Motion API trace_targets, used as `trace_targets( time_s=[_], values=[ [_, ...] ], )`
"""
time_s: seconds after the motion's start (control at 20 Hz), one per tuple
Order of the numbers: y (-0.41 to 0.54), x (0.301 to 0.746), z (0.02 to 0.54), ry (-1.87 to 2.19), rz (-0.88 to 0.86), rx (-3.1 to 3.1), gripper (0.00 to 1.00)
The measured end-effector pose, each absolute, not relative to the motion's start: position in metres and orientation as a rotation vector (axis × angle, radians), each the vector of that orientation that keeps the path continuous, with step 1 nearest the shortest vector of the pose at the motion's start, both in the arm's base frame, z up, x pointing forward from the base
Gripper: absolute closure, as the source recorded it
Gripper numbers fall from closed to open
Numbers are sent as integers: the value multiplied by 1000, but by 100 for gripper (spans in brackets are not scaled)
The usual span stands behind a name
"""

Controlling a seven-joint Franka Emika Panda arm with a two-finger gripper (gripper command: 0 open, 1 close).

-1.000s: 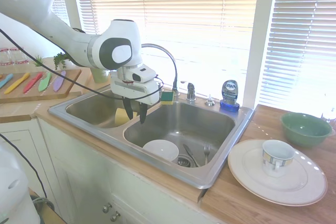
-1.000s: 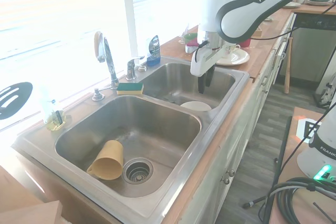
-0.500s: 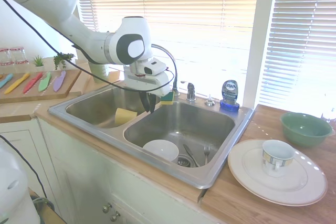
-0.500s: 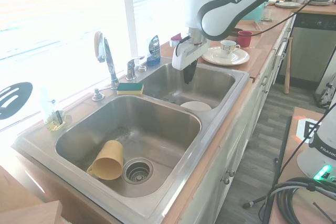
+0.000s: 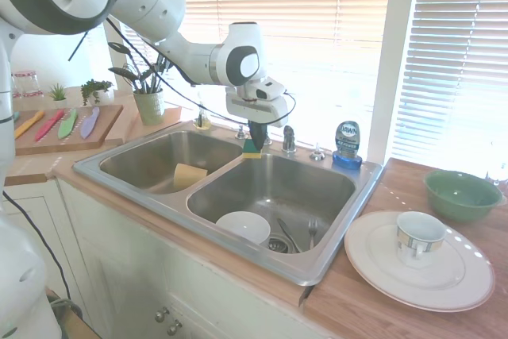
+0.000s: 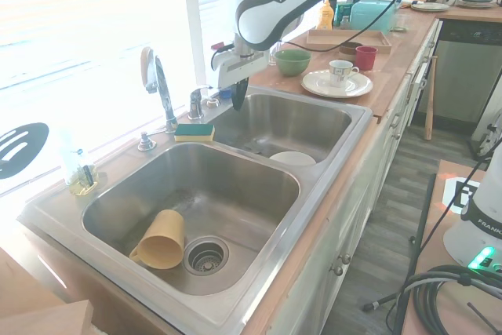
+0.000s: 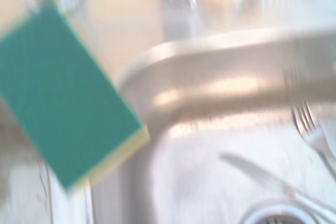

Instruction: Turn on the faucet

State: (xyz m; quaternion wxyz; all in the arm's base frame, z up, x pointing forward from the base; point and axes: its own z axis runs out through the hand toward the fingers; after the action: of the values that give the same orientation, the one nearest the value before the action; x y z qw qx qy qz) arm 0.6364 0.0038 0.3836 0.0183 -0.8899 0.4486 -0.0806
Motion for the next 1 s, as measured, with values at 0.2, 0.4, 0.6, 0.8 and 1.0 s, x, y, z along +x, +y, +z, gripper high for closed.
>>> trace_targets(
  time_s=[0.2,0.4,0.6,0.8,1.0],
  values=[
    [1,663,390,1407,-299,-2743,100],
    [0,678,399,1400,-407,-2691,100],
    [9,683,403,1353,-529,-2615,100],
    [21,680,397,1316,-554,-2597,100],
    [26,676,388,1319,-500,-2654,100]
  ],
)
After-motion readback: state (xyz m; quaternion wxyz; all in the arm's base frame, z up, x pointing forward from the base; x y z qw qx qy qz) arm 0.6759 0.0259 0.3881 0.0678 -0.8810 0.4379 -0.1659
